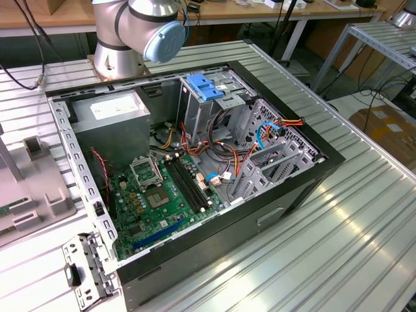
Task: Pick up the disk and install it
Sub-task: 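Pick up the disk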
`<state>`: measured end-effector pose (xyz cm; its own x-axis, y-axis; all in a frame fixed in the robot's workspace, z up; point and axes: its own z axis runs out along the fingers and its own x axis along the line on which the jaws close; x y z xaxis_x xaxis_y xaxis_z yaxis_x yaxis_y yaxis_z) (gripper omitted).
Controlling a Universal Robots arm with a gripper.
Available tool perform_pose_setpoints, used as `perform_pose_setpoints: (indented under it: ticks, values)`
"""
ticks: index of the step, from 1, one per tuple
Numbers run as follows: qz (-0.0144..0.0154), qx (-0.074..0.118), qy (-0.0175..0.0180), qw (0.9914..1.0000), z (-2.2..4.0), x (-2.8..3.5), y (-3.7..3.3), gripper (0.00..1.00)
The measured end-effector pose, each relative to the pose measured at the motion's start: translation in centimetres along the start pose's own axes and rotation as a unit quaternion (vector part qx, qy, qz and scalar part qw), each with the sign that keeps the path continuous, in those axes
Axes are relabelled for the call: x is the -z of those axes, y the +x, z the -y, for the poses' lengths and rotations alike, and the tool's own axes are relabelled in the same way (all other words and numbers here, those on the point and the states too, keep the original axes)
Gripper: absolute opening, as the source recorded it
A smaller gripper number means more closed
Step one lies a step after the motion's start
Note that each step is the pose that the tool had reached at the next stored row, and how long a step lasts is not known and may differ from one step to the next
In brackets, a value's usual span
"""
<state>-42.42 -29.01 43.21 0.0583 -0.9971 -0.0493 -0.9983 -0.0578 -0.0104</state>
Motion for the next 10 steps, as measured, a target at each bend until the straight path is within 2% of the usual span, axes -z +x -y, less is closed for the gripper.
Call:
perform_pose_setpoints:
  ticks: [6, 10]
  values:
    - [0.0000, 0.000, 0.0001, 1.00000, 0.02, 1.17, -0.07, 0.36]
    - [0.0000, 0.000, 0.0001, 1.00000, 0.03, 2.25, -0.12, 0.36]
